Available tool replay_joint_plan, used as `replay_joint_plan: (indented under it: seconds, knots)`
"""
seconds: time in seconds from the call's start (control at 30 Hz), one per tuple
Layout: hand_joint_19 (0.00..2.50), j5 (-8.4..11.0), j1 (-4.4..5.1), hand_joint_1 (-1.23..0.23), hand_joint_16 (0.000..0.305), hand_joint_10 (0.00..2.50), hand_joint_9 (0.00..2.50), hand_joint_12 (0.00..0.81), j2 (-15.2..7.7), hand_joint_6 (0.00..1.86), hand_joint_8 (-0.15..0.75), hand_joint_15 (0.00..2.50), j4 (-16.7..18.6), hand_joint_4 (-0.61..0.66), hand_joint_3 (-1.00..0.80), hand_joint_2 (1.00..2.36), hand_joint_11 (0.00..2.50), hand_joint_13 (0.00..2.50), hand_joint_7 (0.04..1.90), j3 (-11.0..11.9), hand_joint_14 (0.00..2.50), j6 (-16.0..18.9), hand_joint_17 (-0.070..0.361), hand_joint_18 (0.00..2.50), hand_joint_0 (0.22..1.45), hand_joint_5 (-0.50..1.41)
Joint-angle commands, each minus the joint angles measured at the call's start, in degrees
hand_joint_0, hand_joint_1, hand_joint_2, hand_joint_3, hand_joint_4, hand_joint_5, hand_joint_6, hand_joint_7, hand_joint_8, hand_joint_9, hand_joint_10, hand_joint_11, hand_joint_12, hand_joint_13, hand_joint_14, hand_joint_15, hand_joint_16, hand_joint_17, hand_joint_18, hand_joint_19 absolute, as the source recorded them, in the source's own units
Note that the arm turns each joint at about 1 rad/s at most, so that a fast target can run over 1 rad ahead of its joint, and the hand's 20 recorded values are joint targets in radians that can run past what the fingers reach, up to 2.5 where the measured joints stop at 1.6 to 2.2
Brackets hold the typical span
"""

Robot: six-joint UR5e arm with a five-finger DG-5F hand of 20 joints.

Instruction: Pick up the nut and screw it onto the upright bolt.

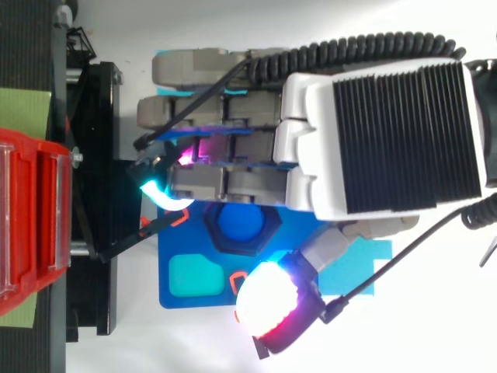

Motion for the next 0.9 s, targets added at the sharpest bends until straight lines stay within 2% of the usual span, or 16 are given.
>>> replay_joint_plan:
  seconds: [0.0, 0.13, 0.37, 0.5, 0.67, 0.87]
  knots:
    - [0.0, 0.62, 0.58, -0.04, 0.039, 0.0, 0.65, 0.337, 0.0, 0.5, 0.241, 0.0, -0.7, 0.17, -0.5, 1.0, 0.0, 0.26, 0.83, -0.1, 0.0, 0.0, 0.087, 0.0, 0.46, -0.06]
    - [0.0, 0.62, 0.84, -0.03, 0.039, 0.0, 0.64, 0.337, 0.0, 0.5, 0.243, 0.0, -0.9, 0.18, -0.5, 1.0, 0.0, 0.25, 0.91, -0.7, 0.0, 0.1, 0.087, 0.0, 0.46, -0.04]
    - [0.0, 0.62, 0.84, -0.03, 0.038, 0.0, 0.65, 0.336, 0.0, 0.5, 0.243, 0.0, -0.9, 0.11, -0.5, 1.0, 0.0, 0.26, 1.11, -1.1, 0.0, 0.4, 0.086, 0.0, 0.47, -0.01]
    - [0.0, 0.62, 0.84, -0.03, 0.038, 0.0, 0.67, 0.332, 0.0, 0.5, 0.243, 0.0, -1.1, 0.1, -0.5, 1.0, 0.0, 0.29, 1.14, -1.1, 0.0, 0.4, 0.085, 0.0, 0.47, 0.0]
    - [0.0, 0.62, 0.84, -0.06, 0.034, 0.0, 0.79, 0.314, 0.0, 0.5, 0.253, 0.0, -1.4, 0.05, -0.5, 1.0, 0.0, 0.4, 1.26, -1.1, 0.0, 0.4, 0.075, 0.0, 0.49, 0.02]
    - [0.0, 0.35, 0.58, -0.09, 0.029, 0.0, 0.91, 0.289, 0.0, 0.5, 0.264, 0.0, -1.8, 0.08, -0.5, 1.0, 0.0, 0.53, 1.4, -1.2, 0.0, 0.3, 0.065, 0.15, 0.5, 0.05]
